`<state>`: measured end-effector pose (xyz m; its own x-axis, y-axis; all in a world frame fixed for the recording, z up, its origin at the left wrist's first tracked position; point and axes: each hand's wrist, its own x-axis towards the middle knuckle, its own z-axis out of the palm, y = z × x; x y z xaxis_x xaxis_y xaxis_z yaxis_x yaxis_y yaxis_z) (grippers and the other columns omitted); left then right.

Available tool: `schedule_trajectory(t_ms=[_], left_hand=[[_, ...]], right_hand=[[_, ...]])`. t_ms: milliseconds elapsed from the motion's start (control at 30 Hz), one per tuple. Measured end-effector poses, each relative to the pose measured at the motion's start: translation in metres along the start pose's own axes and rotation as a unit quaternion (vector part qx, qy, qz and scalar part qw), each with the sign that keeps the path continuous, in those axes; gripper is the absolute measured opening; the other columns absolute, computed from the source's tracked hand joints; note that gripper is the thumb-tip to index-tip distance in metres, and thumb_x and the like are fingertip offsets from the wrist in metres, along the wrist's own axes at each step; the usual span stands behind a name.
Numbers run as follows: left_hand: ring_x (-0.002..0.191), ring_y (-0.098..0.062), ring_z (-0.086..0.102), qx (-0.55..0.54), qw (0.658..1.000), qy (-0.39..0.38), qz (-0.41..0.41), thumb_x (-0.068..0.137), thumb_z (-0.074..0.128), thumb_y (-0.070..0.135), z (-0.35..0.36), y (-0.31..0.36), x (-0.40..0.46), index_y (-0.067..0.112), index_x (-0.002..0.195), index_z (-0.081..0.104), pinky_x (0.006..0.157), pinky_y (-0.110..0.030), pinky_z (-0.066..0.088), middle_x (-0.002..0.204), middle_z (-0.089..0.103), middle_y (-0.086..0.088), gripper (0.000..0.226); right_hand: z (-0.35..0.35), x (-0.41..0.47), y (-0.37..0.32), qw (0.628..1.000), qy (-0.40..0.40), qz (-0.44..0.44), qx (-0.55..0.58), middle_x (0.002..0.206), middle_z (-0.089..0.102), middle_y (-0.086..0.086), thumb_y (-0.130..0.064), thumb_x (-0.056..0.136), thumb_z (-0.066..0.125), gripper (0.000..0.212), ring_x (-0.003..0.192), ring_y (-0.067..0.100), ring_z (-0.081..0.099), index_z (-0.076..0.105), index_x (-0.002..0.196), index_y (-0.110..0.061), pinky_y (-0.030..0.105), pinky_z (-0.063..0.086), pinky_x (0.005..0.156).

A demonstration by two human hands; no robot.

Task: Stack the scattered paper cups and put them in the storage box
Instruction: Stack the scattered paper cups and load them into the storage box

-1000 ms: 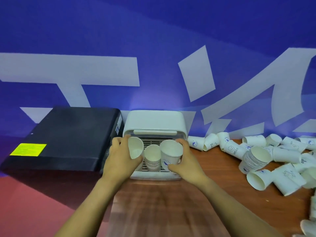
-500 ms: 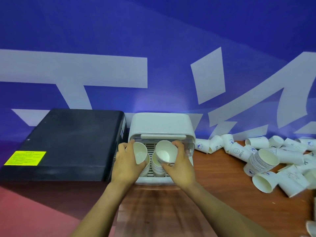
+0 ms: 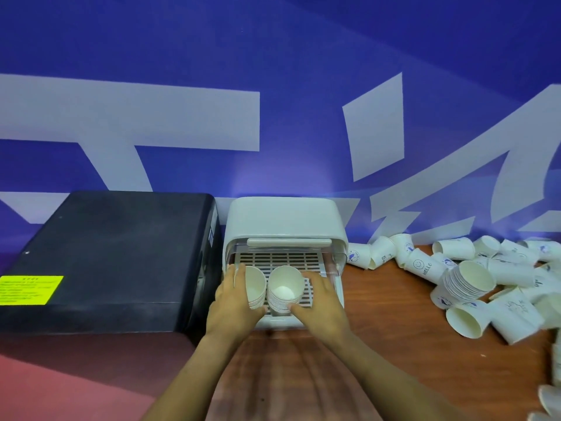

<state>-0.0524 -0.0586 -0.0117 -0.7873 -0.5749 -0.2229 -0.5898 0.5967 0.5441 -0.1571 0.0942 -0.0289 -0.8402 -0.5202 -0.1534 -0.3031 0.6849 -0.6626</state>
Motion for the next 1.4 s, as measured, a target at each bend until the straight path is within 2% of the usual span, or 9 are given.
schedule_trajectory(t_ms=[267,400,467,667,800,967,1133,1333,1400], left_hand=[[0.133,-0.032,0.038,-0.089,0.995,0.041,-0.004,0.075,0.077,0.029,0.007,-0.006,-0.008,0.030,0.151,0.004,0.097,-0.040,0.044,0.158,-0.005,0.002,0.106],[0.120,-0.018,0.047,-0.240,0.965,0.087,-0.053,0.070,0.081,0.013,0.021,-0.012,-0.018,0.022,0.147,0.018,0.101,-0.030,0.039,0.142,0.024,-0.002,0.100],[0.117,-0.017,0.051,-0.296,0.949,0.077,-0.073,0.067,0.082,0.011,0.030,-0.019,-0.017,0.021,0.141,0.028,0.103,-0.035,0.043,0.134,0.034,0.001,0.092],[0.114,-0.023,0.056,-0.301,0.946,0.058,-0.102,0.060,0.080,0.016,0.041,-0.030,0.004,0.026,0.128,0.036,0.096,-0.045,0.050,0.125,0.048,-0.003,0.081],[0.111,-0.021,0.057,-0.273,0.956,0.065,-0.091,0.067,0.079,0.017,0.040,-0.022,0.012,0.025,0.134,0.034,0.092,-0.040,0.050,0.124,0.052,0.000,0.081],[0.105,-0.018,0.058,-0.293,0.949,0.096,-0.073,0.067,0.081,0.011,0.042,-0.010,0.025,0.019,0.131,0.039,0.088,-0.031,0.049,0.120,0.058,0.001,0.077],[0.109,-0.019,0.059,-0.322,0.938,0.115,-0.061,0.065,0.084,0.013,0.049,0.001,0.043,0.021,0.129,0.043,0.094,-0.044,0.050,0.116,0.058,0.006,0.076],[0.118,-0.017,0.055,-0.365,0.922,0.118,-0.060,0.070,0.081,0.028,0.064,0.019,0.073,0.027,0.138,0.035,0.100,-0.043,0.047,0.127,0.056,0.000,0.082],[0.118,-0.017,0.055,-0.355,0.925,0.125,-0.060,0.075,0.078,0.028,0.066,0.026,0.082,0.023,0.134,0.038,0.101,-0.040,0.046,0.126,0.056,0.000,0.072]], right_hand=[[0.000,-0.001,0.008,0.999,-0.048,0.018,-0.012,0.136,0.040,-0.005,-0.041,0.075,0.071,0.072,0.126,0.016,0.045,0.037,0.138,-0.031,0.034,0.041,0.103],[0.002,-0.004,0.011,0.997,-0.069,0.025,0.021,0.138,0.042,-0.003,-0.039,0.075,0.073,0.075,0.127,0.016,0.045,0.035,0.139,-0.029,0.033,0.041,0.103],[0.005,-0.002,0.009,0.994,-0.081,0.034,0.066,0.136,0.045,-0.004,-0.038,0.070,0.076,0.081,0.125,0.016,0.047,0.035,0.139,-0.030,0.036,0.043,0.103],[0.011,0.009,-0.001,0.984,-0.091,0.056,0.144,0.121,0.054,-0.005,-0.019,0.071,0.080,0.078,0.111,0.016,0.056,0.036,0.136,-0.025,0.019,0.040,0.084],[0.015,0.014,0.002,0.982,-0.095,0.062,0.148,0.118,0.053,-0.007,-0.018,0.073,0.079,0.075,0.105,0.009,0.050,0.038,0.135,-0.020,0.006,0.035,0.072],[0.018,0.021,0.005,0.979,-0.088,0.085,0.166,0.113,0.053,-0.009,-0.017,0.070,0.081,0.076,0.100,0.009,0.051,0.039,0.133,-0.021,0.004,0.036,0.067],[0.015,0.035,0.007,0.974,-0.029,0.098,0.202,0.107,0.056,-0.010,-0.015,0.069,0.083,0.072,0.103,0.012,0.054,0.043,0.129,-0.020,0.019,0.040,0.081],[0.013,0.065,0.012,0.961,0.050,0.093,0.257,0.104,0.065,-0.011,-0.012,0.068,0.083,0.056,0.098,0.011,0.062,0.051,0.113,-0.021,0.023,0.048,0.083],[0.015,0.077,0.015,0.958,0.077,0.083,0.262,0.103,0.069,-0.008,-0.011,0.068,0.082,0.054,0.098,0.009,0.065,0.055,0.114,-0.021,0.027,0.051,0.086]])
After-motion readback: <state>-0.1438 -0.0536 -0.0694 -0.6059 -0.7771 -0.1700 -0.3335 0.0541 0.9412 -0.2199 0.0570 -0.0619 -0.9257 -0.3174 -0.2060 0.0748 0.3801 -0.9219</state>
